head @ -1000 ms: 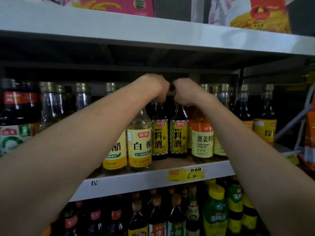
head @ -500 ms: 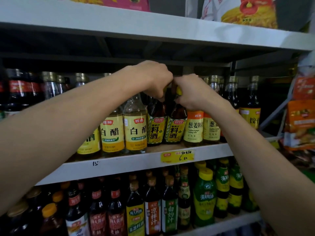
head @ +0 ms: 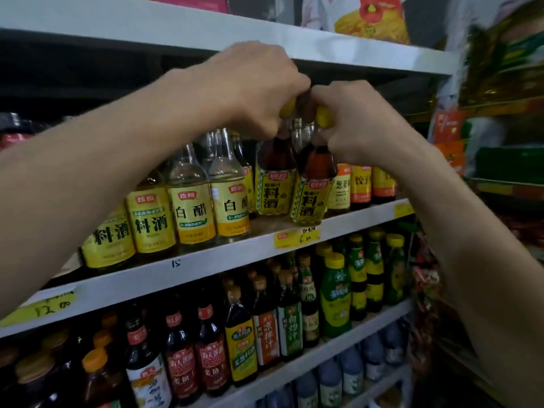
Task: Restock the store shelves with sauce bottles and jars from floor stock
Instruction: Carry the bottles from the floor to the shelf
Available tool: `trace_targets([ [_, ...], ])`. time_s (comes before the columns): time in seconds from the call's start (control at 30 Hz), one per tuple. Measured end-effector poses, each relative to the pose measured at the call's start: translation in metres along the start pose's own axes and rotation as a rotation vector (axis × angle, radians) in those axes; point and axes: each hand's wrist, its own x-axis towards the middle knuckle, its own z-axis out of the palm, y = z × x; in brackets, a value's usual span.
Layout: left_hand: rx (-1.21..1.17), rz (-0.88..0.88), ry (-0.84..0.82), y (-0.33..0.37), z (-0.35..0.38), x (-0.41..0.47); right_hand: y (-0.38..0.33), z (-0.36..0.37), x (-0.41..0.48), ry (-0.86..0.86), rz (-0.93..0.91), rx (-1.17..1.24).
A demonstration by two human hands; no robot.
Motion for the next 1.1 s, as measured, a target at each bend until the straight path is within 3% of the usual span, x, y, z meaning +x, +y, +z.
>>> trace_targets([
  [0.27, -0.189, 0.175, 0.12, 0.088, -0.006, -0.045, -0.031, -0.027, -0.11, -0.131, 0.246, -0.069],
  [0.47, -0.444, 0.382, 0.071, 0.217, 0.036, -0.057, -0.029, -0.015, -0.241, -0.34, 0.494, -0.08],
  [0.6, -0.67, 0.508, -0.149, 0.359, 0.094, -0.066, -0.012, 0.037, -0.371, -0.547, 0.675, -0.113],
  [0.77, -0.915, 0.621, -0.413, 0.574, 0.188, -0.117, -0.01, 0.155, -0.588, -0.834, 0.967, -0.247],
  [0.93, -1.012, 0.614, -0.551, 0.796, 0.279, -0.198, -0.026, 0.278, -0.814, -0.954, 1.213, -0.243],
  [1.1, -0.976, 0.671, -0.596, 0.995, 0.375, -0.294, -0.018, 0.393, -1.004, -0.925, 1.43, -0.159],
])
